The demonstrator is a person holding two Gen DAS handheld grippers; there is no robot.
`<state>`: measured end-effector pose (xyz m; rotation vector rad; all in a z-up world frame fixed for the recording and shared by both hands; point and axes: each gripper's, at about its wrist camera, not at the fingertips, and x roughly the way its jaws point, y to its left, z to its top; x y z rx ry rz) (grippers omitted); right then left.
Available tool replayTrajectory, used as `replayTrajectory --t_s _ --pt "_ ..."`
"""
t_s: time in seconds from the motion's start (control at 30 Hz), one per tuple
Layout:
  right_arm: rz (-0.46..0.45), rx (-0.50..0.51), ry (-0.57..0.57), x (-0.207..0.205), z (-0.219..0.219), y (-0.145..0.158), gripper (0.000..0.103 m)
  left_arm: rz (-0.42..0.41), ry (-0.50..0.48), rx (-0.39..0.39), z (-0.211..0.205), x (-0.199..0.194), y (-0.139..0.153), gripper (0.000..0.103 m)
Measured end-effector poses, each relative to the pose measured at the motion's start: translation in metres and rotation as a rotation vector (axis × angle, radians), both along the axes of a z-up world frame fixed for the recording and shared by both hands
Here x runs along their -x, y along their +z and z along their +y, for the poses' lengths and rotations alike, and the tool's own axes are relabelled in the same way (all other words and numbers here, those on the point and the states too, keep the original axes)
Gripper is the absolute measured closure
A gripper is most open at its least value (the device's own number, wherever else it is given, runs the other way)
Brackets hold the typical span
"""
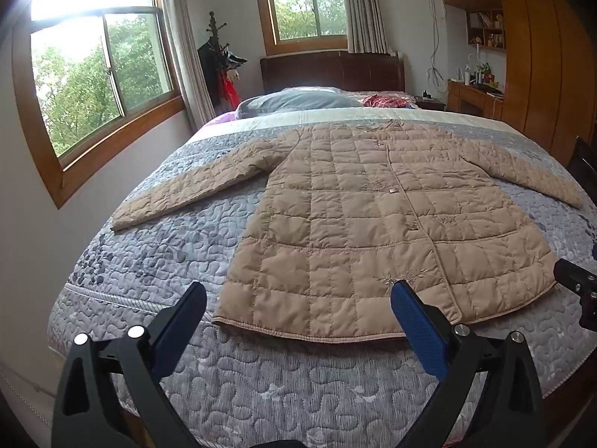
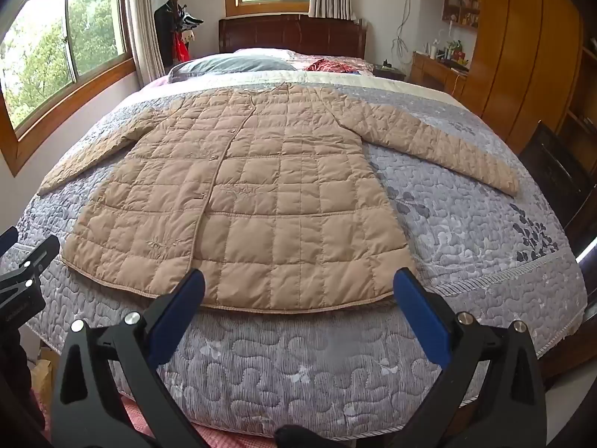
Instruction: Fold large clothes
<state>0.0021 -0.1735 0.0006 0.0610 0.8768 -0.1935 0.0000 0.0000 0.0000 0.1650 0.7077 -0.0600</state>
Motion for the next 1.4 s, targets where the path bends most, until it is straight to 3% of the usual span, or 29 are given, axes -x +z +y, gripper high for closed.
replayTrajectory --t_s 1.4 --pt "-0.006 0.0 0.003 -0.0011 0.004 -0.0008 0.003 -0.007 -0.002 -0.001 -0.0005 -0.0001 0.0038 0.004"
